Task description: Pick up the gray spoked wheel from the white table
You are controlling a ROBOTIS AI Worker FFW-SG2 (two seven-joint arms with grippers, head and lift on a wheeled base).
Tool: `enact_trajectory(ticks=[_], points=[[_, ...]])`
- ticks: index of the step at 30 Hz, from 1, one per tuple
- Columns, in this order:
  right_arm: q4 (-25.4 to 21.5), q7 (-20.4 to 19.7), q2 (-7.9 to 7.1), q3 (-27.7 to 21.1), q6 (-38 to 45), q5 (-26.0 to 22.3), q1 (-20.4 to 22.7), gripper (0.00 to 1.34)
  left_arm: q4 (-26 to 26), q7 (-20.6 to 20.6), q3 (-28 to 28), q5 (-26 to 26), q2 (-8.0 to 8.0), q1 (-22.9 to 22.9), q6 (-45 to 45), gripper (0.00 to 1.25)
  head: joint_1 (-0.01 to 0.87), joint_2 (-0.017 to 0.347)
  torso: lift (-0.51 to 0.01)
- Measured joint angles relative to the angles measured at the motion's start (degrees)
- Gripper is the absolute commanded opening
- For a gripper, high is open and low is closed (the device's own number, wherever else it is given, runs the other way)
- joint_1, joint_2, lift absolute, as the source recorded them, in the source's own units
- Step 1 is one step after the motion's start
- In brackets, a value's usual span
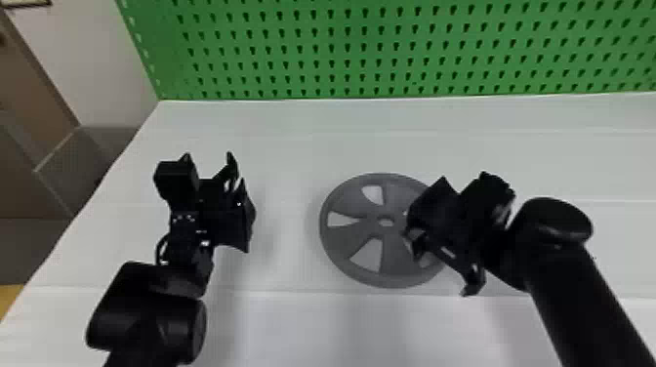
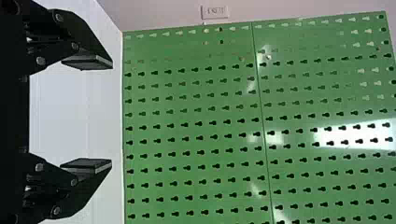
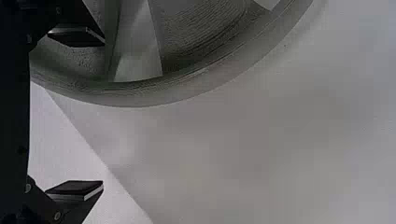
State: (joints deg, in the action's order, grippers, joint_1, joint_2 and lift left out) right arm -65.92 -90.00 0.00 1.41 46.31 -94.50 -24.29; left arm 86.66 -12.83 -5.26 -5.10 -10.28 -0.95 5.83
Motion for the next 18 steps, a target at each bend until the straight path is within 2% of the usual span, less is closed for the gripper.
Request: enact_trajectory(ticks=[3, 9, 18], points=[[0.0, 0.0, 0.0, -0.1, -0.1, -0.1, 0.1, 0.81, 0.0, 0.0, -0.1, 0.0, 0.0, -0.1, -0.1, 0.75, 0.779, 0.12, -0.067], [0.0, 0.0, 0.0, 0.4, -0.3, -0.2, 0.1, 0.64, 0.0, 0.0, -0.2, -0.1, 0.0, -0.3, -0.5, 0.75, 0.779, 0.12, -0.067], [0.2, 0.0, 0.0, 1.2, 0.8, 0.1, -0.3, 0.61, 0.0, 0.0, -0.6, -0.6, -0.14, -0.4, -1.4, 0.74, 0.779, 0.12, -0.067]])
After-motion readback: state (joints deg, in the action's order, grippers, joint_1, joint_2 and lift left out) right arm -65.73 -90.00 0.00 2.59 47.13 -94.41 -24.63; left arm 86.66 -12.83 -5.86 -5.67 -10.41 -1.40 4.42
